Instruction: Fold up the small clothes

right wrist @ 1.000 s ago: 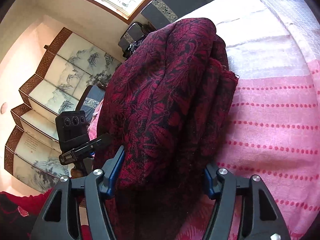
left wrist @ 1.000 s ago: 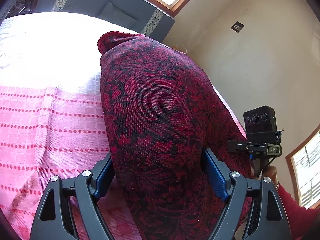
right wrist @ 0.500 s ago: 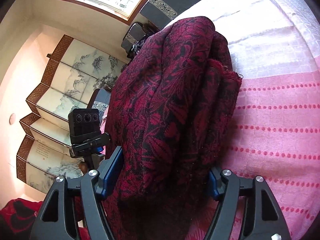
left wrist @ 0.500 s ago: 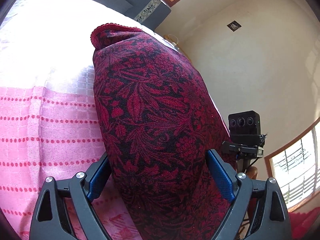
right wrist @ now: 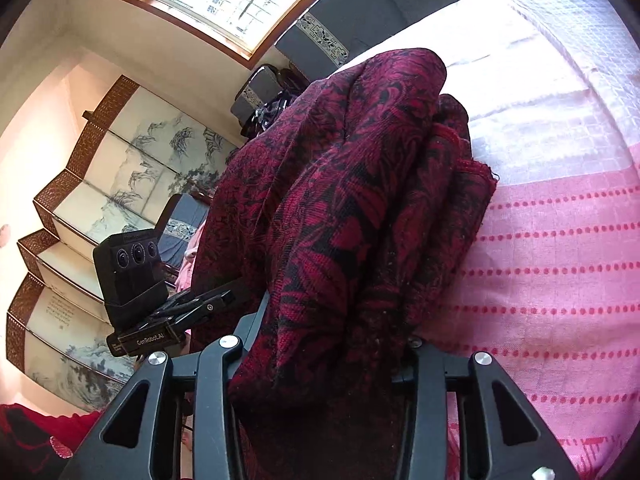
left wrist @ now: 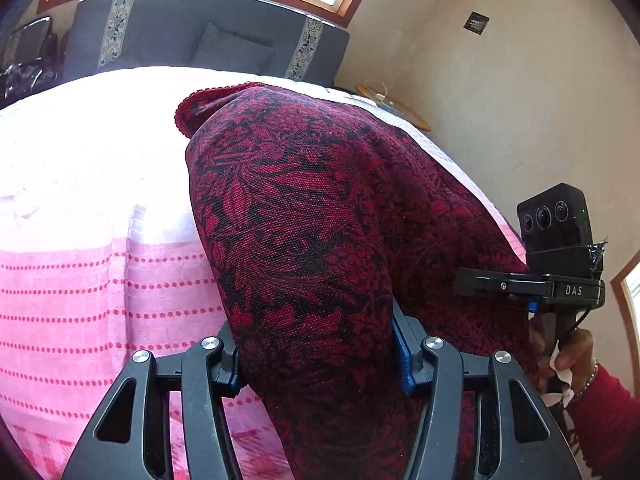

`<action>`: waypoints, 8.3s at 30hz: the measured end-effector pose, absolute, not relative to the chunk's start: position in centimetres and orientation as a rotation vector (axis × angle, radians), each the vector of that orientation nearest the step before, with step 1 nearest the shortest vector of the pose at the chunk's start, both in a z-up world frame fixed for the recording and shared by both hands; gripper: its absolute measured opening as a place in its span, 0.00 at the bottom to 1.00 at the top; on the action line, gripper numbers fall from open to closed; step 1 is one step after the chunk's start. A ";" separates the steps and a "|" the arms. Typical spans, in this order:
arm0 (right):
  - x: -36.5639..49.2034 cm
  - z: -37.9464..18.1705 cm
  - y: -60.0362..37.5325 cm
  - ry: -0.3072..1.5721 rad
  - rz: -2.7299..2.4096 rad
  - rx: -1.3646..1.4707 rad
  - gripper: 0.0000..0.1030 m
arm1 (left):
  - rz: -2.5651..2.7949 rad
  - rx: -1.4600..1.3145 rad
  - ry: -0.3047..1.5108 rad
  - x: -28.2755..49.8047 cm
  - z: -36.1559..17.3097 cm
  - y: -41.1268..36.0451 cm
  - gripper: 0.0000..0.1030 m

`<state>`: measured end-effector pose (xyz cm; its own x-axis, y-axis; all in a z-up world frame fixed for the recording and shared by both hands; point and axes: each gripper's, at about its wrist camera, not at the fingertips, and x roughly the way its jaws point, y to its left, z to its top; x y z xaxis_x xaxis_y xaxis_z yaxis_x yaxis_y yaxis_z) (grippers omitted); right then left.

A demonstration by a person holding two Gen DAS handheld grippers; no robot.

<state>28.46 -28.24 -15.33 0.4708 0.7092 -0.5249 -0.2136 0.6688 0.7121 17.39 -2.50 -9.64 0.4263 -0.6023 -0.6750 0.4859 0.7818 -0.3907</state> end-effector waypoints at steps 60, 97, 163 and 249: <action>40.4 -15.4 -20.5 0.790 0.698 0.680 0.36 | -0.345 0.022 0.694 30.6 -7.1 4.8 0.54; 39.6 -14.8 -18.1 0.786 0.667 0.676 0.36 | -0.287 0.044 0.657 35.1 -8.1 6.0 0.54; 40.3 -15.5 -15.4 0.765 0.631 0.702 0.36 | -0.277 0.089 0.648 40.6 -8.6 7.3 0.54; 36.9 -11.5 -10.0 0.719 0.314 0.329 0.66 | -0.040 0.186 0.557 37.4 -10.1 9.0 0.90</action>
<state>36.94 -10.02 -11.48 0.7106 0.3885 -0.5866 -0.1663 0.9028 0.3966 37.38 9.02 -10.11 0.8487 0.0126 -0.5287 0.0878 0.9825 0.1643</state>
